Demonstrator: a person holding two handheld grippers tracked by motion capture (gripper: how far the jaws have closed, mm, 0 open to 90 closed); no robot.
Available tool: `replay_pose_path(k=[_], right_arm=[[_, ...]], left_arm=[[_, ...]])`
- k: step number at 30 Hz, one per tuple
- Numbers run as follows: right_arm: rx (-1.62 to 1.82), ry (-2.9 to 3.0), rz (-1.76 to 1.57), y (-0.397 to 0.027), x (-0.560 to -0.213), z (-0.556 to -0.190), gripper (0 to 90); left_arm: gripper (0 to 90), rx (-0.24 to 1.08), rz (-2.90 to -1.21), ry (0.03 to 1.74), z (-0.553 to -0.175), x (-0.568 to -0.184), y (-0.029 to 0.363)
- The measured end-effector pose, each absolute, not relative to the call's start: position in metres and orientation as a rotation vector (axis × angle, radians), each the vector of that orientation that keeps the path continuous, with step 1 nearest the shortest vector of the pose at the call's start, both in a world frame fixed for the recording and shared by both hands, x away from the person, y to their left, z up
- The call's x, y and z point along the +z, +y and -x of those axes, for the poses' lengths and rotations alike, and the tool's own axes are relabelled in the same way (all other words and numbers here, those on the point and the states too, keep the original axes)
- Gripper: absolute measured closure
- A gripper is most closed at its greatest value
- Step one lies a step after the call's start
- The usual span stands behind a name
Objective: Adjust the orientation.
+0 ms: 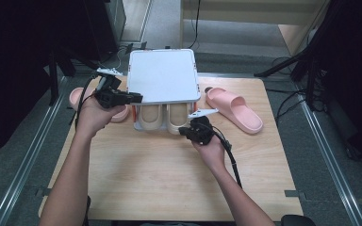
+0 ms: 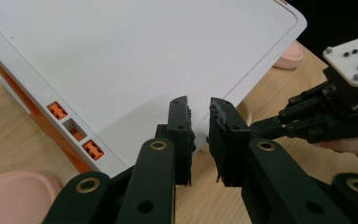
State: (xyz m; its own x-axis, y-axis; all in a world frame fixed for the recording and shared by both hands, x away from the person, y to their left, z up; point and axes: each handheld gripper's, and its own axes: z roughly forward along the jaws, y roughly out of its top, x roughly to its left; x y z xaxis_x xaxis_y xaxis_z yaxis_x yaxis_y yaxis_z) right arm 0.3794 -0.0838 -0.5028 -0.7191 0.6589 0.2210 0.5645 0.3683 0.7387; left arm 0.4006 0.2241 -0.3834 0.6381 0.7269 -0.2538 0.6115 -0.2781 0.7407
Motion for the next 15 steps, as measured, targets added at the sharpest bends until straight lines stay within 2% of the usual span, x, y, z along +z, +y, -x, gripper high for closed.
replay_pose_path(k=[13,15], right_arm=[[1.296,2.46,-1.193,-0.082,-0.505,-0.4,87.7],[1.327,2.49,-1.213,-0.084,-0.504,-0.398,89.8]], left_arm=[[78.1,0.184,-1.987,1.047,-0.399,-0.384,0.223],[78.0,0.183,-1.988,1.041,-0.399,-0.384,0.224]])
